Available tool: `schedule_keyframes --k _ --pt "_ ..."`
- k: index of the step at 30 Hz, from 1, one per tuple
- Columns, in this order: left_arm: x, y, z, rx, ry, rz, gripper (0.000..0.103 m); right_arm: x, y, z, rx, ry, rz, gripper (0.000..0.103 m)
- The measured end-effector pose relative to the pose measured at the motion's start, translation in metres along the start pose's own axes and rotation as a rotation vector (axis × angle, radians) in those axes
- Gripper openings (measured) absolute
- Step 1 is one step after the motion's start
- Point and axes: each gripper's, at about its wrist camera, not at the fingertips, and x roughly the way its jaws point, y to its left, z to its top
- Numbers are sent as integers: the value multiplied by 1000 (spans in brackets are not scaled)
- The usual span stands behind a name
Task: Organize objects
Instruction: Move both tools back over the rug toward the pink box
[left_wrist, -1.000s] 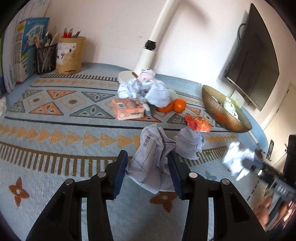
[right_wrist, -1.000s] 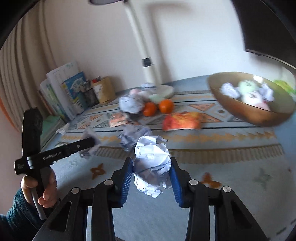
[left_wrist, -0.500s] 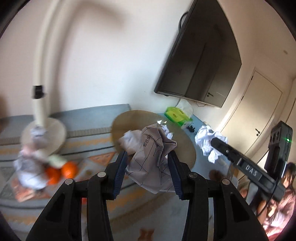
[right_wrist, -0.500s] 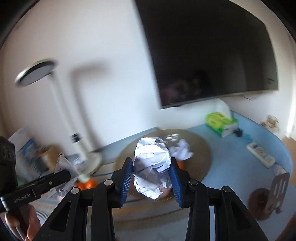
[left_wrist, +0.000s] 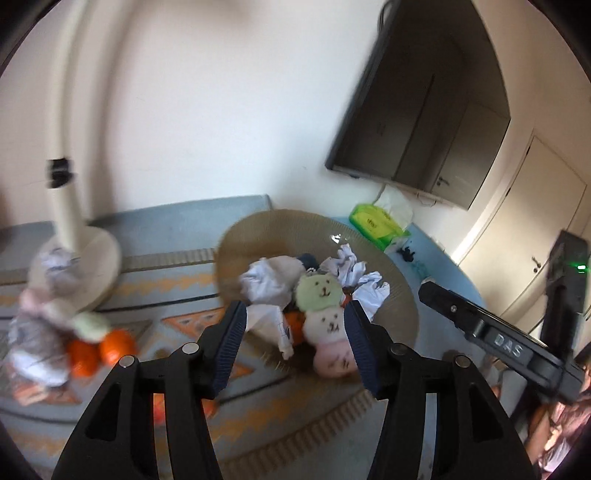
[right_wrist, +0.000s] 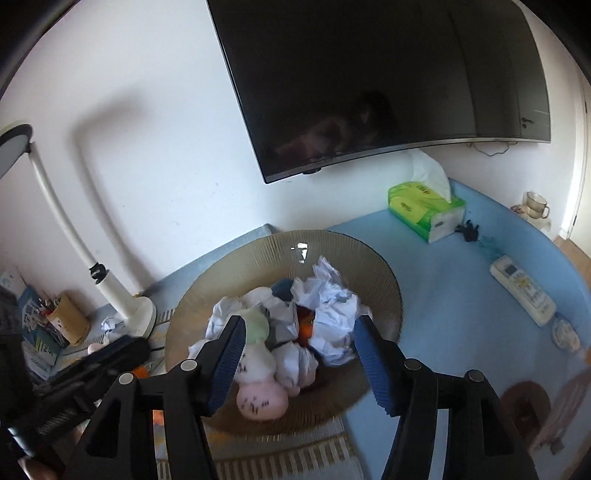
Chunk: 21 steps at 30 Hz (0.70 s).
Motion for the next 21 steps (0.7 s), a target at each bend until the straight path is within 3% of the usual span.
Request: schedule_keyframes --k 2,4,5,6,9,12,17,19,21 --pt "-37 8 -7 -8 -41 -18 54 -15 11 -4 -7 -9 45 60" --pt "-79 17 -15 -3 -99 -4 71 -32 27 -8 -34 -24 86 65" --pt "-104 23 -21 -9 -147 12 91 -43 39 -10 -54 -37 117 65" --pt "-121 28 -26 -17 -183 26 103 -51 50 -11 -70 -48 146 65" --pt "-172 52 -47 -51 -260 112 102 -71 83 -25 -111 -60 235 72" --pt "-198 87 -74 -83 -269 233 102 -73 113 -56 -123 -79 291 98" --pt "-180 162 -127 -147 -191 485 102 -27 154 -125 -205 -21 233 101" --pt "-167 175 -137 -166 -142 490 102 -8 169 -146 -275 9 151 101" --pt "-153 180 -137 -158 -139 458 102 4 179 -154 -321 30 142 101"
